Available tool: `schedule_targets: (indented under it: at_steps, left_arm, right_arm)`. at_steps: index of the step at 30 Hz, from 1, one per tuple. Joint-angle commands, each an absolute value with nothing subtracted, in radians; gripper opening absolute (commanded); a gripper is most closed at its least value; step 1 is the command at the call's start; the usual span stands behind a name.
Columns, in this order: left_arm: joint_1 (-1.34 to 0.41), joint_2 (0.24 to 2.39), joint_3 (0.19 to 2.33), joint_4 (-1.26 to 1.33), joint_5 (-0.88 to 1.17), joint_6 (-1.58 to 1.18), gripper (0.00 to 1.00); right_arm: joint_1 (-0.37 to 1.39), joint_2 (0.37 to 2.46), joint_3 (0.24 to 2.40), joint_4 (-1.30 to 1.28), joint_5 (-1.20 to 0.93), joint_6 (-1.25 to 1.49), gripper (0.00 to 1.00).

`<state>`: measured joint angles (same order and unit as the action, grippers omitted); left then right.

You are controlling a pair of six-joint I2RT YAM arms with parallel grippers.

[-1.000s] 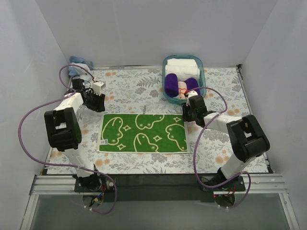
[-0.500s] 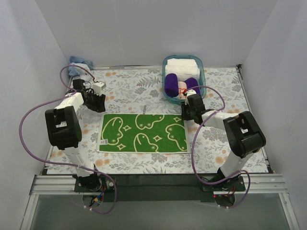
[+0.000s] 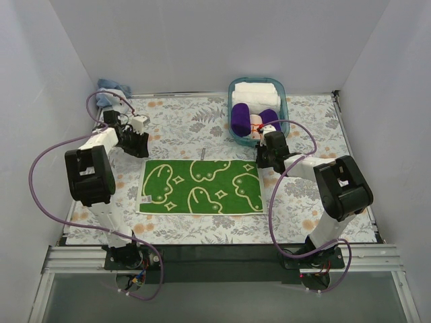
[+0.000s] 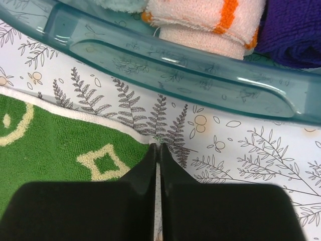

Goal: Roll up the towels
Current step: Fold the towel

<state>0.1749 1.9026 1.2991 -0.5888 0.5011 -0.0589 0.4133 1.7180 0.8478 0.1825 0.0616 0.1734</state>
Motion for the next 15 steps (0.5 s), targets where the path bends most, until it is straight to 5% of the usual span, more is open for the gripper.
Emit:
schedule_targets:
  at_steps: [1, 15]
  left_arm:
    - [0.183, 1.913, 1.358, -0.623, 0.531, -0.028, 0.4]
    - [0.183, 1.962, 1.338, -0.655, 0.512, -0.02, 0.36]
  right_arm:
    - [0.41, 1.689, 0.874, 0.196, 0.025, 0.175, 0.01]
    - [0.411, 1.661, 0.877, 0.178, 0.018, 0.153, 0.01]
